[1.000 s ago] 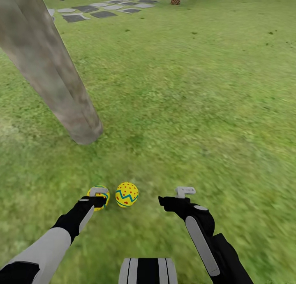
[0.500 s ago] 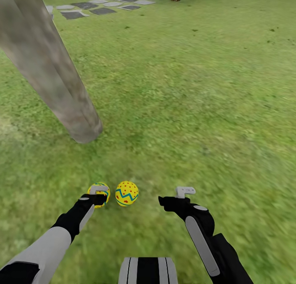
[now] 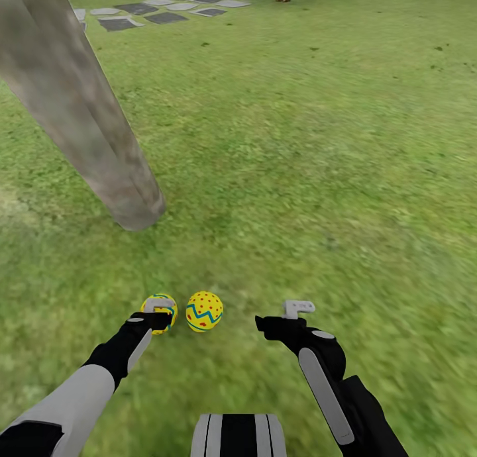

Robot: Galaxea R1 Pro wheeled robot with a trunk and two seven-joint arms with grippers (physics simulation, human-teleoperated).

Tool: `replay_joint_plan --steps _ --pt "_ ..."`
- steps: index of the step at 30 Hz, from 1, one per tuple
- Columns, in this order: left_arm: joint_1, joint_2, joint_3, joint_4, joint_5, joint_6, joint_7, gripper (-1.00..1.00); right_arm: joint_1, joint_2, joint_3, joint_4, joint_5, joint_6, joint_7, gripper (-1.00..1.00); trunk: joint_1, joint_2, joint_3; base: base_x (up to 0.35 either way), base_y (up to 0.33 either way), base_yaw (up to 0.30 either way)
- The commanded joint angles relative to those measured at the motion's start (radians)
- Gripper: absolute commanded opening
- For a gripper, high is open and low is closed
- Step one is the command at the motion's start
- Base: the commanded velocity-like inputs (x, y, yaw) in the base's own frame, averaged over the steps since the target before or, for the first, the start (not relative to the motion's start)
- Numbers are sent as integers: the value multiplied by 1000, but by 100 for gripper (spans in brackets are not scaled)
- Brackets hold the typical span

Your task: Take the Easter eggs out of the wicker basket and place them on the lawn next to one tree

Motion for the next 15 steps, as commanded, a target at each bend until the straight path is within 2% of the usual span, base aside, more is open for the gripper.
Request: replay_joint_plan --steps 1,15 --pt "0 1 -9 50 15 5 6 100 -1 0 1 -1 -11 2 -10 100 0 0 -1 0 0 0" --pt "1 1 -9 50 15 6 6 100 -1 0 0 -1 -11 2 -10 100 -2 1 15 0 0 0"
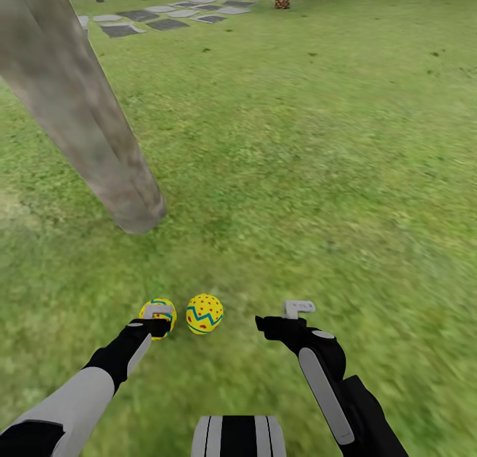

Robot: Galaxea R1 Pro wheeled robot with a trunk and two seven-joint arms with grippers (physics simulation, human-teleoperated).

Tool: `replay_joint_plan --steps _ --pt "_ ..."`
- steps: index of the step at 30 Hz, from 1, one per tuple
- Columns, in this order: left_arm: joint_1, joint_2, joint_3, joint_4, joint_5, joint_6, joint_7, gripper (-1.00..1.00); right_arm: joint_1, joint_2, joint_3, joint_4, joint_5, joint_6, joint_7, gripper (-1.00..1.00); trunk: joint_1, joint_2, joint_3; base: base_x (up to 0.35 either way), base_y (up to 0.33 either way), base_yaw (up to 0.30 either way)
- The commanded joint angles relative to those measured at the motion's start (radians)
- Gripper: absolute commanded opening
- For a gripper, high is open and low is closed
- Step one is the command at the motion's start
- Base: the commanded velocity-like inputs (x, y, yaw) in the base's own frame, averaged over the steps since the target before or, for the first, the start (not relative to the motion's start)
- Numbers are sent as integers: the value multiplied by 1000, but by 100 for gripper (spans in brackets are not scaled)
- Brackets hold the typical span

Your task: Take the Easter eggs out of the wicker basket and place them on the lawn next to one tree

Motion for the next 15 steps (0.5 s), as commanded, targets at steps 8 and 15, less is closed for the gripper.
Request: replay_joint_plan --steps 8,15 --pt "0 1 -8 -2 11 6 7 100 -1 -1 0 -1 -13 2 -10 100 -2 1 19 0 0 0" --pt "0 1 -8 -1 11 6 7 100 -1 -2 0 -1 -13 2 -10 100 -4 2 34 0 0 0"
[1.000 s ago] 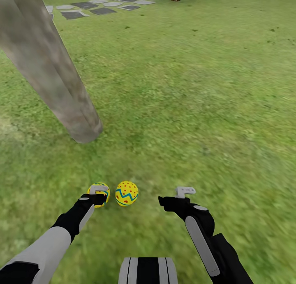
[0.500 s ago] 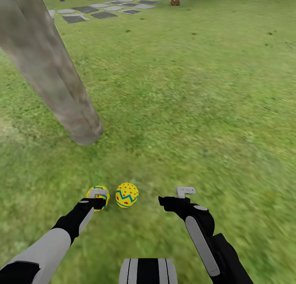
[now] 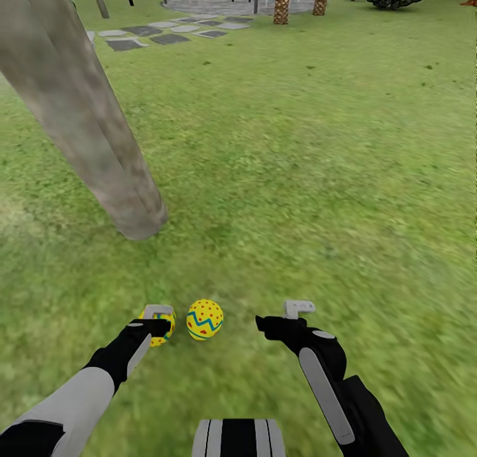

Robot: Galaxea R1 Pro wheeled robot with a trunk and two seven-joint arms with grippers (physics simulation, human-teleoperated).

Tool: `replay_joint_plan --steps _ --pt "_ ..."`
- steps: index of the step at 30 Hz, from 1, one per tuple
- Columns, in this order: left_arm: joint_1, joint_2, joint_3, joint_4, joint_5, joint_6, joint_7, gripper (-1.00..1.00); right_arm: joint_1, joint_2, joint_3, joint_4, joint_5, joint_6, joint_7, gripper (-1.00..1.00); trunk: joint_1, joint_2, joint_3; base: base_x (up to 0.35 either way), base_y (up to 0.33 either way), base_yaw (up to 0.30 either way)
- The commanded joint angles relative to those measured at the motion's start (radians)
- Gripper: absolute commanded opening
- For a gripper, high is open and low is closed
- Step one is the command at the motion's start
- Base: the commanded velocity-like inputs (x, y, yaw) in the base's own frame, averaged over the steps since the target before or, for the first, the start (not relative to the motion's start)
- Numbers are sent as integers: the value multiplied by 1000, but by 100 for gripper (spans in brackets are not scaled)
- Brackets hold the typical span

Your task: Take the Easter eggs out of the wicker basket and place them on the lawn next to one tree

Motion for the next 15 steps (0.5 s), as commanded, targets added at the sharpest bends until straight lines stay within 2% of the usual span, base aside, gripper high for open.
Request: replay_joint_plan --steps 1,15 --pt "0 1 -8 -2 11 5 8 100 -1 0 1 -1 -10 2 -10 100 -1 0 3 0 0 0" --pt "0 1 -8 -2 10 5 8 100 -1 1 2 -1 -11 3 -10 100 -7 3 57 0 0 0"
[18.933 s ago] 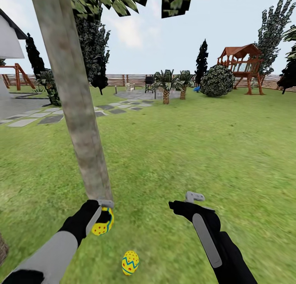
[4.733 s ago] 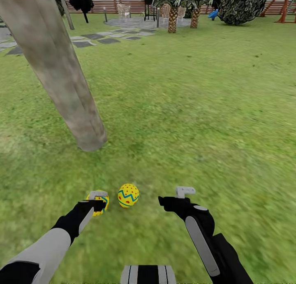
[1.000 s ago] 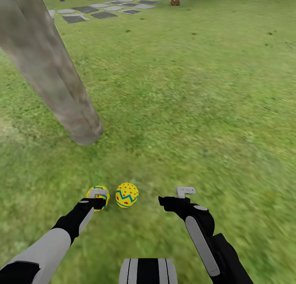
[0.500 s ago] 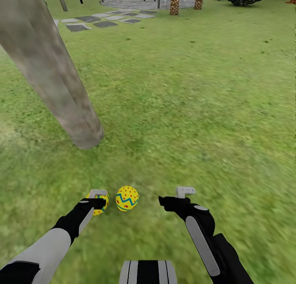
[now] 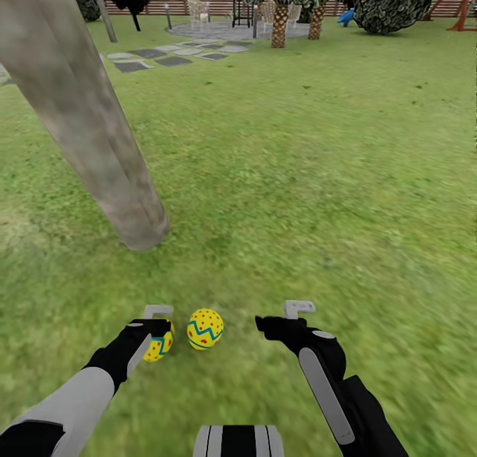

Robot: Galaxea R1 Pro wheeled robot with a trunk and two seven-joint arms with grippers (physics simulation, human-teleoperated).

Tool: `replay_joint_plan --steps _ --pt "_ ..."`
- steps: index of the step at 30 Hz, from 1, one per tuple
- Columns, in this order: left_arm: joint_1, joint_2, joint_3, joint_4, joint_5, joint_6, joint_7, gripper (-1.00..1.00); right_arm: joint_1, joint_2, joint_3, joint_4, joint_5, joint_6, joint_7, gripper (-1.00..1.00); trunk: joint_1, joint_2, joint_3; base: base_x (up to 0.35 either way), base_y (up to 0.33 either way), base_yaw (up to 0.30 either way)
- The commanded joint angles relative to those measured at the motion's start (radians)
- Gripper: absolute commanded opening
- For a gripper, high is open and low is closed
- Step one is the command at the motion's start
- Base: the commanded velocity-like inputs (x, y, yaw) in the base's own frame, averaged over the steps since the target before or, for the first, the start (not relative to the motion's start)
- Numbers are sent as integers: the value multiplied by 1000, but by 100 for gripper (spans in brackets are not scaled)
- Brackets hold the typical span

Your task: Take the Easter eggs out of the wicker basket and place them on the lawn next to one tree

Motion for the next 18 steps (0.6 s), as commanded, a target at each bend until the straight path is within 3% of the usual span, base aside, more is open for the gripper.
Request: replay_joint_plan --steps 1,18 --pt "0 1 -8 -2 10 5 8 100 -1 0 1 -1 -10 2 -10 100 -1 0 3 0 0 0" --pt "-2 2 -7 -4 14 50 2 100 -1 0 -2 -2 -16 2 -13 100 -8 4 69 0 0 0"
